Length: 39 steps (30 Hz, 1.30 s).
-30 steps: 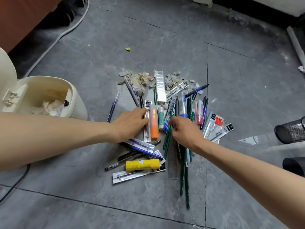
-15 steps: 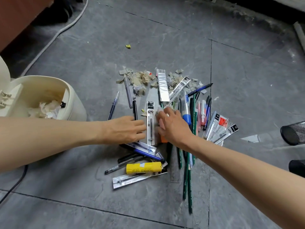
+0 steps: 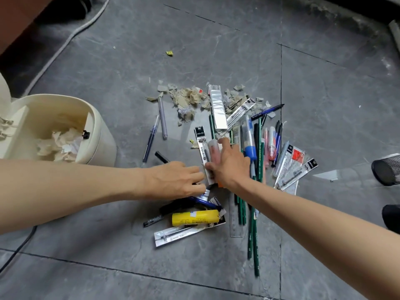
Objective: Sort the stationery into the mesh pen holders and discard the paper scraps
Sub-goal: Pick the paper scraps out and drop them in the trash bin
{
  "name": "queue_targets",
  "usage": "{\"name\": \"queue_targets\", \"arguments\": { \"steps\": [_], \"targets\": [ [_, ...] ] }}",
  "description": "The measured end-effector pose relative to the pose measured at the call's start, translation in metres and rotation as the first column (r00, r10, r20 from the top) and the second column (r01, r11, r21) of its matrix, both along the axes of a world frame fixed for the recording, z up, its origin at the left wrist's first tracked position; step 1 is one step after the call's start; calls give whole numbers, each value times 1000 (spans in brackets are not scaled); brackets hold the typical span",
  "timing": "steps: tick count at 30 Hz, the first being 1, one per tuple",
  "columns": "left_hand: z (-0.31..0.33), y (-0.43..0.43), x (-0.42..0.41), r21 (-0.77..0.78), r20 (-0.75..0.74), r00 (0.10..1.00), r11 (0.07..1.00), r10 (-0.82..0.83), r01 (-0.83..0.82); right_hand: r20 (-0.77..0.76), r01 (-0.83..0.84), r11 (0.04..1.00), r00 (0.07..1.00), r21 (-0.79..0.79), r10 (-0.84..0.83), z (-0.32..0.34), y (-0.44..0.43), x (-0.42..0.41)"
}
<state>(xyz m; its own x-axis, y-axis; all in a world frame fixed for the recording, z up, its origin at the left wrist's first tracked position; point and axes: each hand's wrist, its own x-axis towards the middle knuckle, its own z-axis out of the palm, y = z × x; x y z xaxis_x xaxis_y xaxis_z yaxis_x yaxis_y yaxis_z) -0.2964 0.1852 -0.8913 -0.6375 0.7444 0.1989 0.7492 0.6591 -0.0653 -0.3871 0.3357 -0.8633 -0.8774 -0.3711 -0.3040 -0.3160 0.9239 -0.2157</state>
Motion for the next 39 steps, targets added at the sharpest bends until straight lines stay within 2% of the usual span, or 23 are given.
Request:
{"name": "queue_targets", "arguments": {
  "steps": [4,6,8,11,14,17,21,26,29,31,33,34,35,37,39],
  "targets": [
    [3,5,1,46,193,957,972,216,-228,164,59,987,986,-149,-35,8,7,-10],
    [8,9,-5,2,256,898,928,359,-372,301,186,945,948,-268,-102,14,11,-15],
    [13,13,-15,-32,273,858,896,435,-443,415,316,880,897,-354,-155,19,15,-19],
    [22,13,-31,-111,233,901,930,366,-350,523,460,783,827,-418,-206,30,22,-22],
    [27,18,-45,-228,101,972,956,213,-186,711,651,643,665,-403,-228,41,34,-23],
    [26,36,-57,-466,139,989,885,54,17,842,750,568,510,-338,-173,44,46,-24],
    [23,44,-67,-534,84,994,840,-64,99,859,775,545,480,-319,-180,45,61,-22],
    [19,48,-65,-540,31,987,828,-157,149,829,840,428,477,-333,-292,49,74,-25],
    [25,40,-63,-384,-24,983,910,-181,158,814,826,472,486,-308,-319,50,81,-23],
    [34,32,-60,-203,-38,987,968,-156,145,817,839,470,460,-273,-347,51,85,-20],
    [45,28,-54,-13,-12,999,999,-41,41,847,854,467,411,-229,-336,52,88,-18],
    [51,29,-49,115,35,997,991,71,-75,866,853,476,390,-212,-313,53,90,-17],
    [58,32,-44,258,127,971,939,200,-227,881,851,484,375,-203,-290,53,90,-17],
    [71,39,-38,443,361,853,736,377,-512,897,846,497,359,-196,-257,54,91,-16],
    [81,45,-34,516,532,752,555,390,-653,903,835,517,354,-189,-243,57,90,-15]
  ]
}}
